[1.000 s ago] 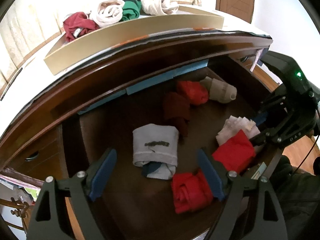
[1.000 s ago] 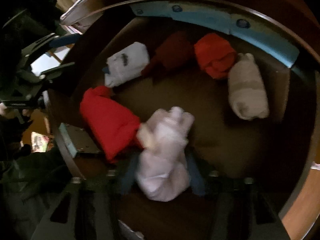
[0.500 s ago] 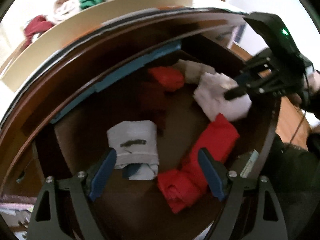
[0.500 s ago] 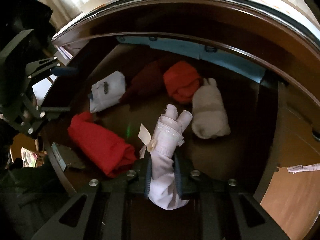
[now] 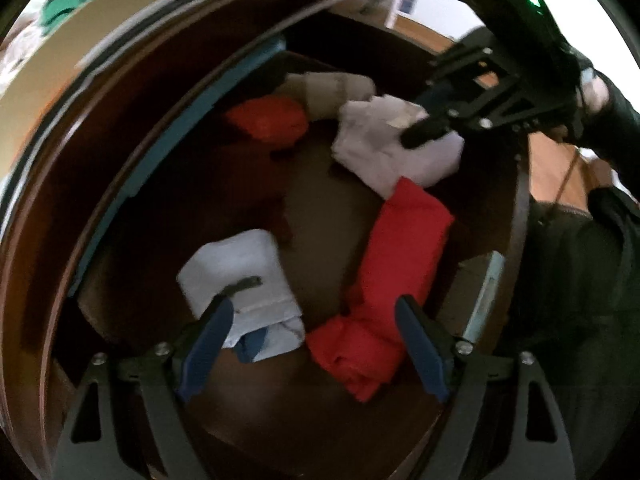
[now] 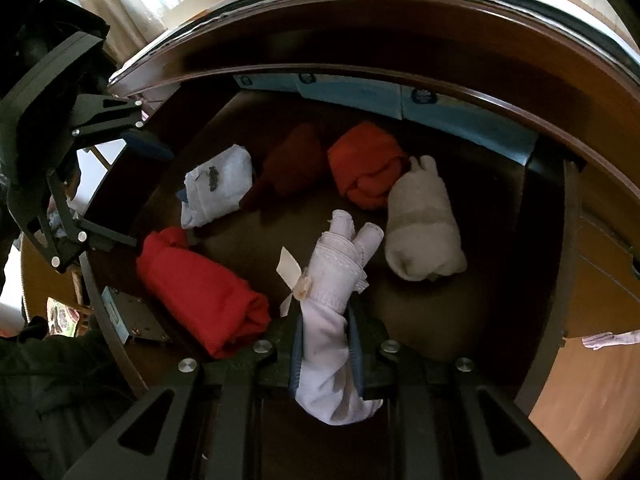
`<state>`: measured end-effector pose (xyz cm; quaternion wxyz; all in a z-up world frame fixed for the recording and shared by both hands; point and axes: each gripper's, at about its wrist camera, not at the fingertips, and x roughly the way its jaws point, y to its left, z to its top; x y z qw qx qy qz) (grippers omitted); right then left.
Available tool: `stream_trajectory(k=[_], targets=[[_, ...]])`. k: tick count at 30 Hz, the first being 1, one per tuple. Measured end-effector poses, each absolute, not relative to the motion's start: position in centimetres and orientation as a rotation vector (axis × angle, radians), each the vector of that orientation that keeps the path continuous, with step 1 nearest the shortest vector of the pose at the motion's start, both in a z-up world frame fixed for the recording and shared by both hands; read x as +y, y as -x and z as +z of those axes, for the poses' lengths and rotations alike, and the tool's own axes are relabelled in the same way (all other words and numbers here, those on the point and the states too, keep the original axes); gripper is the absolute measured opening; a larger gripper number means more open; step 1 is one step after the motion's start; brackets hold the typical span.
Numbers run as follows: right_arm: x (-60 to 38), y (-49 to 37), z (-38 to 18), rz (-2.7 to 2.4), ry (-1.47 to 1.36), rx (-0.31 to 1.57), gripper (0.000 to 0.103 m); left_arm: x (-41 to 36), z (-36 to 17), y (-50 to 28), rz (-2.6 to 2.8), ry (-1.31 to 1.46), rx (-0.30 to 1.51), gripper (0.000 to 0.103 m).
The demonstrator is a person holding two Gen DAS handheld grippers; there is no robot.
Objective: Take underwear out of drawer
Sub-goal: 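Grasp white underwear with the right tool while the left tool grasps a red garment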
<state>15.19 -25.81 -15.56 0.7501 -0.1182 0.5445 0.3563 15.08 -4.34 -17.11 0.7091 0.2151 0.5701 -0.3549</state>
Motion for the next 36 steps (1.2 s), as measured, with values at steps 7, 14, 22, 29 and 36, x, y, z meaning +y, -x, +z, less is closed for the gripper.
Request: stream_trajectory(k=[7, 14, 22, 29, 36], targets=[[-26.2, -15.3, -15.4, 0.788, 0.238, 1.181, 0.021, -5.3, -18.0, -16.8, -0.909, -0.386, 1.364, 0.07], [-26.6, -15.4, -15.2, 0.796, 0.222, 1.178, 0.021, -7.2, -20.2, -17.6, -0.961, -0.348, 1.465, 0.067], [-26.8, -15.6, -15.2, 0.803, 0.202, 1.175, 0.022, -8.8, -21.6, -17.4, -0.99, -0.337, 1.548, 0.064], [-27.0, -15.4, -14.9, 0.803, 0.195, 1.171, 0.022, -9.5, -22.9, -17.5, -1.03, -0.274, 1.607, 0.06], [-27.0, -15.5, -15.0, 0.798, 0.191, 1.171, 0.022, -9.8, -23.4, -17.2, -1.046, -0.215, 1.597, 0.041]])
